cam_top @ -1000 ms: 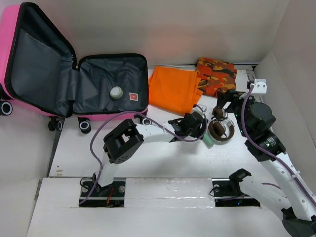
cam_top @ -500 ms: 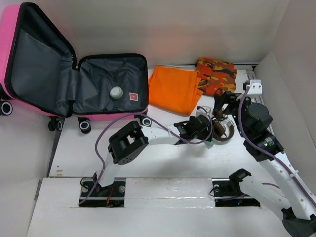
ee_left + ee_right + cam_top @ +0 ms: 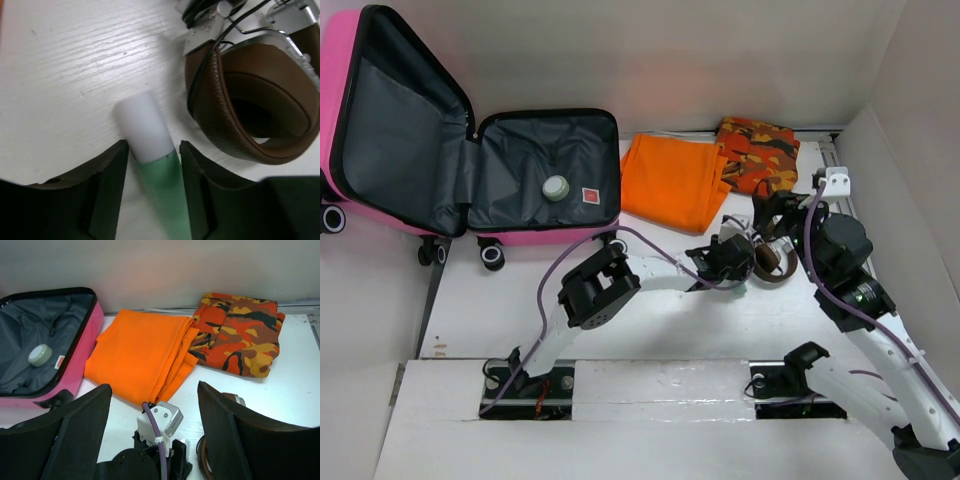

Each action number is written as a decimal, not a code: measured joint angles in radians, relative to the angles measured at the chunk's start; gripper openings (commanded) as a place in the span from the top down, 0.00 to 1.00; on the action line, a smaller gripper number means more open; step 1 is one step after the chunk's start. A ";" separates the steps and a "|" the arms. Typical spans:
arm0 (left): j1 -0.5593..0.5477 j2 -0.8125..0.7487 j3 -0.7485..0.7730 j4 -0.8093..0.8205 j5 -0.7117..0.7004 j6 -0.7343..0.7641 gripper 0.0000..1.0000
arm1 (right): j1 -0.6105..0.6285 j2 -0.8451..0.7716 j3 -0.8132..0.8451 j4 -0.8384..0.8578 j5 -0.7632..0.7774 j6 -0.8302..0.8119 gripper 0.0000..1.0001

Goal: Pack the luggage

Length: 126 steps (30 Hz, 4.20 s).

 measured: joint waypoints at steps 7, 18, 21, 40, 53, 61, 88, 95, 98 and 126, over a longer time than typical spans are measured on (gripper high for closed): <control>-0.002 -0.006 -0.022 -0.018 -0.092 0.057 0.58 | 0.000 -0.006 -0.002 0.000 -0.010 0.000 0.23; 0.006 -0.159 -0.197 -0.096 -0.142 0.089 0.91 | 0.000 -0.011 -0.002 0.000 -0.010 0.000 0.23; 0.040 -0.266 -0.235 -0.147 -0.138 0.096 0.86 | 0.000 -0.011 -0.008 0.001 -0.010 0.000 0.23; 0.867 -0.272 -0.101 -0.084 -0.102 0.068 0.72 | 0.000 0.017 -0.069 0.033 -0.085 0.000 0.23; 0.844 -0.183 -0.116 -0.103 0.014 0.087 0.37 | 0.000 0.035 -0.081 0.048 -0.087 0.001 0.23; 0.670 -0.534 -0.227 -0.051 -0.001 0.113 0.29 | 0.000 0.032 -0.081 0.048 -0.085 0.001 0.23; 0.010 0.032 0.224 -0.026 0.160 0.101 0.45 | 0.008 -0.013 -0.012 0.000 -0.040 0.001 0.26; 0.021 0.083 0.222 0.005 0.135 0.089 0.53 | 0.008 -0.010 -0.013 0.000 -0.042 0.001 0.26; 0.019 0.050 0.151 0.044 0.125 0.074 0.60 | 0.008 -0.011 -0.013 0.001 -0.042 0.001 0.26; -0.013 -0.088 -0.134 0.150 0.195 0.067 0.45 | 0.020 0.009 -0.015 0.002 -0.067 0.001 0.25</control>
